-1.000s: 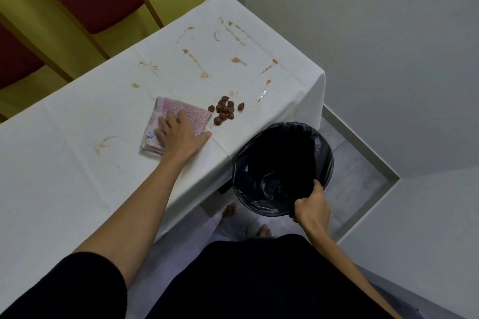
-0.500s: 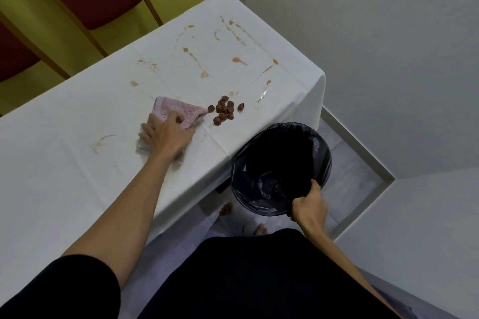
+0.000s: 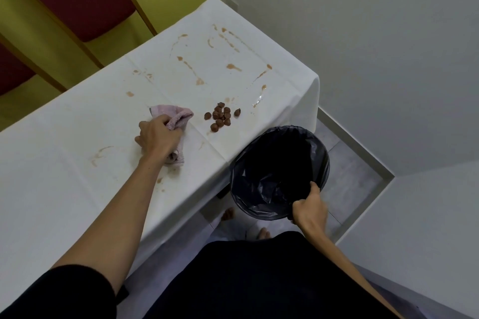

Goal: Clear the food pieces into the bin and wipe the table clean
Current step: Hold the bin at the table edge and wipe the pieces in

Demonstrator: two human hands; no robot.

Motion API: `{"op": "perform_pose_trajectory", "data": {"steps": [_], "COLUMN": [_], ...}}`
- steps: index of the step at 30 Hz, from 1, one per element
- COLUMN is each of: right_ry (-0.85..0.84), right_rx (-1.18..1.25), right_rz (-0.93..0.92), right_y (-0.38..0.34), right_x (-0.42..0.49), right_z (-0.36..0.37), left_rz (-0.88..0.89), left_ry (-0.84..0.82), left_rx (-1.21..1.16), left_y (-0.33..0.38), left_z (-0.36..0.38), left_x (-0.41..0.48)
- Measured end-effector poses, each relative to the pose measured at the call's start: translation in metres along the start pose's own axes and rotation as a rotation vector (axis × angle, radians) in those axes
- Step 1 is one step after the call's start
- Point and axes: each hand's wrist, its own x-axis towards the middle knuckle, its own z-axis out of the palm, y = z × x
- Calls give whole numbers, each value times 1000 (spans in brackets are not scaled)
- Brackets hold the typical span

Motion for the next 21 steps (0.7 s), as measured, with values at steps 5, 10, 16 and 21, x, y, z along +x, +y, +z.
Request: {"op": "perform_pose_trajectory", "data": {"steps": [5,10,16,21], "right_ry": [3,23,55,53], "right_rx": [-5,-15,-29,-45], "right_rz": [7,3,-32,-61], "right_y": [1,1,-2,-4], "right_x": [2,6,5,3], "right_z": [-3,-8,-15,-20], "left_rz": [155,246,258,276], "left_ry": [22,-42,-110,-122], "left_rx": [-60,46,131,76], "left_y": [34,66,78,75], "left_z": [5,25,36,37], "left_x": [11,37,40,42]}}
